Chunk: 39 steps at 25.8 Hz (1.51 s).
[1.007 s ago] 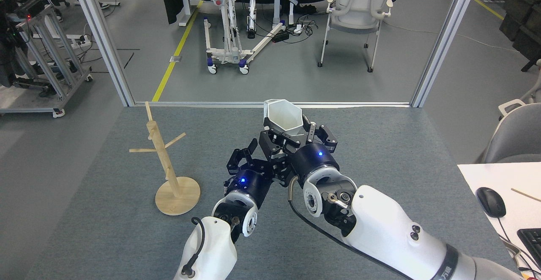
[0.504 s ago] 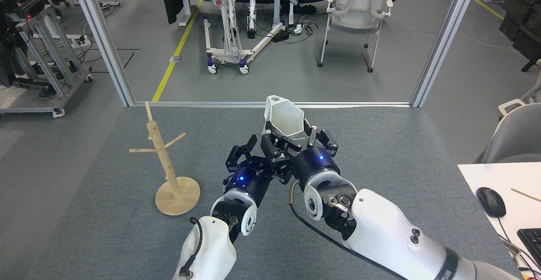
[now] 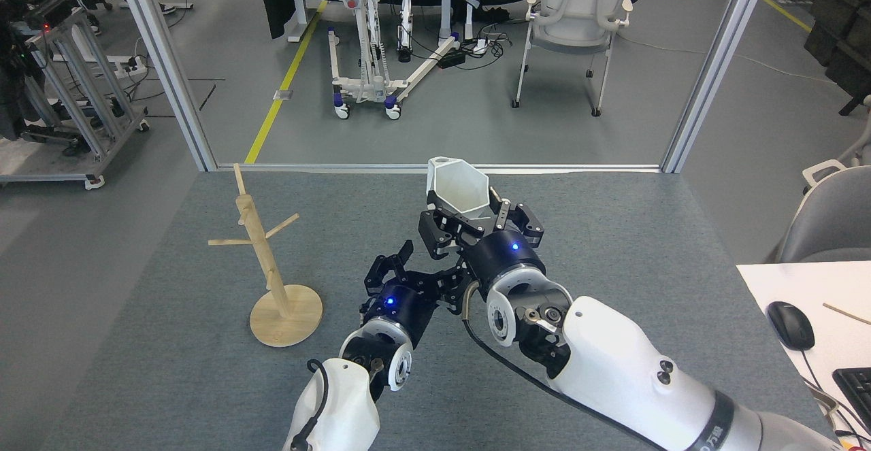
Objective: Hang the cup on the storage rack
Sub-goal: 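Bring the left gripper up to the cup held by the right gripper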
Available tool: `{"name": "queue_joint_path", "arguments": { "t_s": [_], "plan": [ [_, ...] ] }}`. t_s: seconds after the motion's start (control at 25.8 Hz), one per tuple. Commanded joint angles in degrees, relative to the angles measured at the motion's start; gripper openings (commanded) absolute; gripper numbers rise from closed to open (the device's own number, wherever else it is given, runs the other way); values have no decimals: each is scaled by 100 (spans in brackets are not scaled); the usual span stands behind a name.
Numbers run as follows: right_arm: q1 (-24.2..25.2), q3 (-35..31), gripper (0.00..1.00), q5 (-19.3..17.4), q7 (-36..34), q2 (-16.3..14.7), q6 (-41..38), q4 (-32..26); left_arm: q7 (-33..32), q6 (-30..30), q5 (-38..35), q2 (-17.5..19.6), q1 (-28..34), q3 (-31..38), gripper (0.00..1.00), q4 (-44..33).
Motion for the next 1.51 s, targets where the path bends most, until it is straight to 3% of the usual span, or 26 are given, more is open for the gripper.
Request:
{"name": "queue_joint_path", "arguments": {
  "t_s": [0.0, 1.24, 1.47],
  "plan": [
    [-196, 11, 0, 0, 291, 83, 160, 7, -57, -4, 0, 3, -10, 1, 99, 106],
    [41, 178, 0, 0, 291, 242, 547, 7, -66, 14, 0, -32, -449, 36, 98, 186],
    [103, 231, 0, 0, 282, 233, 503, -2, -66, 5, 0, -23, -432, 36, 72, 177]
  ]
}}
